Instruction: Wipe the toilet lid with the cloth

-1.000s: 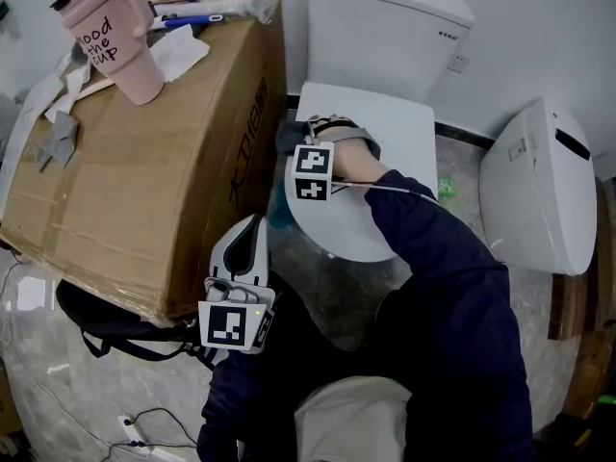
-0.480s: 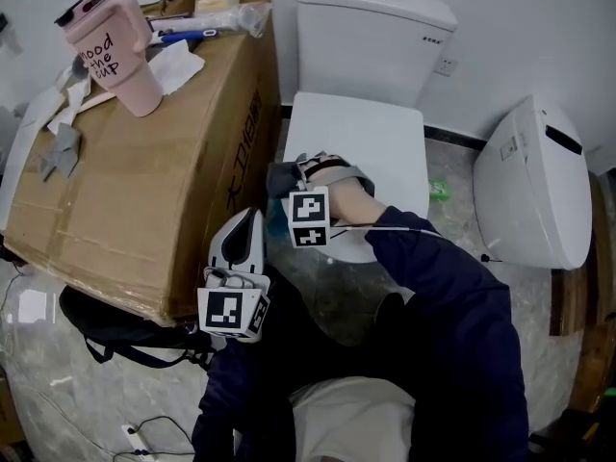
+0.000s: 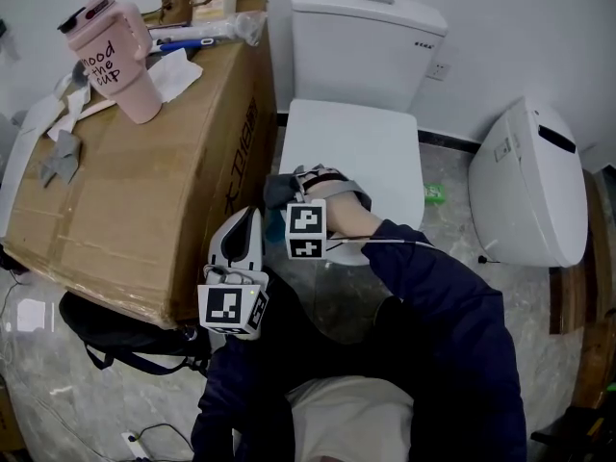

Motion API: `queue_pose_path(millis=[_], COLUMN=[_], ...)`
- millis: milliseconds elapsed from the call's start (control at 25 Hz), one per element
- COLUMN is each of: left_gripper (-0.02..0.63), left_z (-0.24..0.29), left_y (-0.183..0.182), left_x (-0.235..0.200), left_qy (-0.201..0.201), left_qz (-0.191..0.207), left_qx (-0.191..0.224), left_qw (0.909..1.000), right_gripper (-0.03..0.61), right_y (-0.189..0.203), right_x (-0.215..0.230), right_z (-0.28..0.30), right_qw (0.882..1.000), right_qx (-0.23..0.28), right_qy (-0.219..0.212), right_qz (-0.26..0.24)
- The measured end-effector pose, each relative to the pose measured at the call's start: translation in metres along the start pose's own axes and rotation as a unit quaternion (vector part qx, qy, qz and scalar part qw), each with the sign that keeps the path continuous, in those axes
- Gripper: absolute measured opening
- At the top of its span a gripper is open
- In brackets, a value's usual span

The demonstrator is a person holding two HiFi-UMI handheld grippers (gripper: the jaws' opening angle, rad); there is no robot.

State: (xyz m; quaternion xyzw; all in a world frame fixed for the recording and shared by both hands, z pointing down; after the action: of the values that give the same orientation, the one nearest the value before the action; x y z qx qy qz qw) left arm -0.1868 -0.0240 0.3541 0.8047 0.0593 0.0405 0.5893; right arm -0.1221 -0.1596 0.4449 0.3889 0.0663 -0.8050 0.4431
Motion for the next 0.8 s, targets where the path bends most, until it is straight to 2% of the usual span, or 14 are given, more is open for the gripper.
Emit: queue_pose_path(millis=[280,400,480,560,600,640,760,800], left_gripper=[0.015,0.015,0.015,0.015,0.015,0.015,0.015,0.015], left_z=[0.006,0.008,0.01,0.014,0.016,0.018,0.024,0.025], left_y=[0.001,0.001,0.002,0.003,0.003,0.004,0.005,0.005], left_x=[0.002,0.001,0.0,0.0,0.0,0.0,0.0,0.001], left_qy=[0.0,0.0,0.0,0.001,0.001,0.001,0.002,0.002], left_qz=[-0.002,-0.002,-0.001,-0.001,-0.001,-0.001,-0.003,-0.004], left_qx=[0.0,0.002,0.003,0.005,0.006,0.006,0.01,0.011], left_qw=[1.0,1.0,1.0,1.0,1.0,1.0,0.9999,0.9999], right_gripper=[0.066,0.066,0.066,0.066,0.066,0.067,0.067,0.067], right_y=[0.008,0.014,0.018,0.021,0.022,0.023,0.027,0.029], right_x=[0.005,0.011,0.016,0.021,0.023,0.025,0.027,0.026], right_z=[-0.003,-0.014,-0.028,-0.049,-0.061,-0.073,-0.105,-0.113], right_qw=[0.997,0.989,0.975,0.949,0.93,0.905,0.806,0.78], right_qx=[0.03,0.05,0.08,0.129,0.162,0.199,0.308,0.33], right_qy=[0.019,0.074,0.118,0.156,0.173,0.188,0.222,0.232], right_qz=[0.072,0.118,0.172,0.241,0.281,0.326,0.454,0.478])
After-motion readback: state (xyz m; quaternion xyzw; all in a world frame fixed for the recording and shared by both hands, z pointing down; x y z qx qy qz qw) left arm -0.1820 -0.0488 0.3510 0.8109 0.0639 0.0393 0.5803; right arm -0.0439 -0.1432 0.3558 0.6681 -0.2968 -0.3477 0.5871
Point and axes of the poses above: the fingertips, and each gripper's own axes: z forward along the fingers, x to its right, y out of its underside, the point moved 7 cm from there along -z, backward along the fingers, and after that the axes turned 12 degrees about x, right-handed, at the moved point
